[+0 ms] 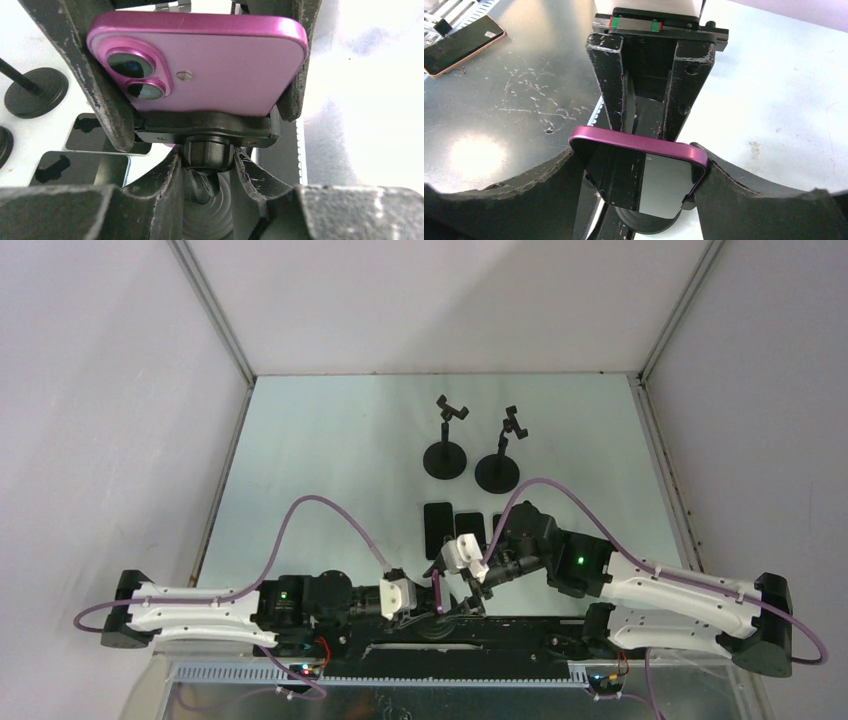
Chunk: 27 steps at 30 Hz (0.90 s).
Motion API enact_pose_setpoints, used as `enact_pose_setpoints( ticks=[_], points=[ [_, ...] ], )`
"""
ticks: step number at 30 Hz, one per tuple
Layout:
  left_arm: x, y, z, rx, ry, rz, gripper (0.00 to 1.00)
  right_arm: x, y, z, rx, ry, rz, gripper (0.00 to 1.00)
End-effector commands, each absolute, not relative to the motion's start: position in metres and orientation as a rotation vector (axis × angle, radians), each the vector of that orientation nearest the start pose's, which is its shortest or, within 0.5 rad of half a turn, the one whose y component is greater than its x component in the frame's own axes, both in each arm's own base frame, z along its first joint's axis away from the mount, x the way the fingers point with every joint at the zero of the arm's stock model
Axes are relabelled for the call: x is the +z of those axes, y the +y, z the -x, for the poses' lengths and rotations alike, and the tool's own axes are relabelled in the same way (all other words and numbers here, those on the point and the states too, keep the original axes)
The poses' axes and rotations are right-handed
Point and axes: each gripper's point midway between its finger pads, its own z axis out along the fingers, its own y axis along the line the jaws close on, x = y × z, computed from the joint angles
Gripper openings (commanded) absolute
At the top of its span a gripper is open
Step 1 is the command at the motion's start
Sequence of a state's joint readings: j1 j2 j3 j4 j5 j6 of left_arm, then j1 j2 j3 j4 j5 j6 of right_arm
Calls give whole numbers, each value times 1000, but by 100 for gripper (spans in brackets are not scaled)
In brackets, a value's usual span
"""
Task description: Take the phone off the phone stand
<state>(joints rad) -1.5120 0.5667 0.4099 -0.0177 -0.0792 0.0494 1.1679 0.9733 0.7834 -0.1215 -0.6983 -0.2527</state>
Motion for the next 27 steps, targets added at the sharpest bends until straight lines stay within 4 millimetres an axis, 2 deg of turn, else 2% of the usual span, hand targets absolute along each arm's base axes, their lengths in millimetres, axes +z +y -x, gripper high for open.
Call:
enact_pose_setpoints(
  ticks=[1,2,4,6,7,8,9,11,12,13,15,21,27],
  points=[
    [268,-291,-41,-1085,1221,-1034,24,252,338,-27,1227,1110,1656,0],
    [267,-291,-42,-1083,1224,-1033,13,251,339,-29,1213,1126,1648,0],
    [264,-291,-47,-1063,1257,-1011,2,250,340,-32,1191,1150,1630,6],
    [262,-290,-52,-1039,1281,-989,0,250,340,-37,1163,1178,1604,25],
    [260,-289,-54,-1037,1297,-970,0,250,341,-41,1137,1196,1585,40],
    [261,-289,-55,-1041,1300,-954,0,251,341,-40,1130,1204,1574,48],
    [259,-287,-57,-1044,1307,-939,0,251,341,-45,1100,1223,1554,61],
    [260,-284,-59,-1048,1304,-907,0,252,341,-47,1080,1257,1521,75],
    [258,-283,-60,-1048,1305,-900,0,252,341,-46,1076,1267,1513,78],
    [259,-282,-61,-1046,1306,-887,0,252,341,-49,1061,1295,1484,87],
    [258,-280,-62,-1041,1310,-880,0,252,341,-52,1043,1326,1449,98],
    [255,-280,-63,-1027,1318,-895,0,256,341,-49,1078,1330,1374,99],
    [255,-281,-59,-1043,1289,-912,0,258,344,-40,1164,1294,1358,95]
  ],
)
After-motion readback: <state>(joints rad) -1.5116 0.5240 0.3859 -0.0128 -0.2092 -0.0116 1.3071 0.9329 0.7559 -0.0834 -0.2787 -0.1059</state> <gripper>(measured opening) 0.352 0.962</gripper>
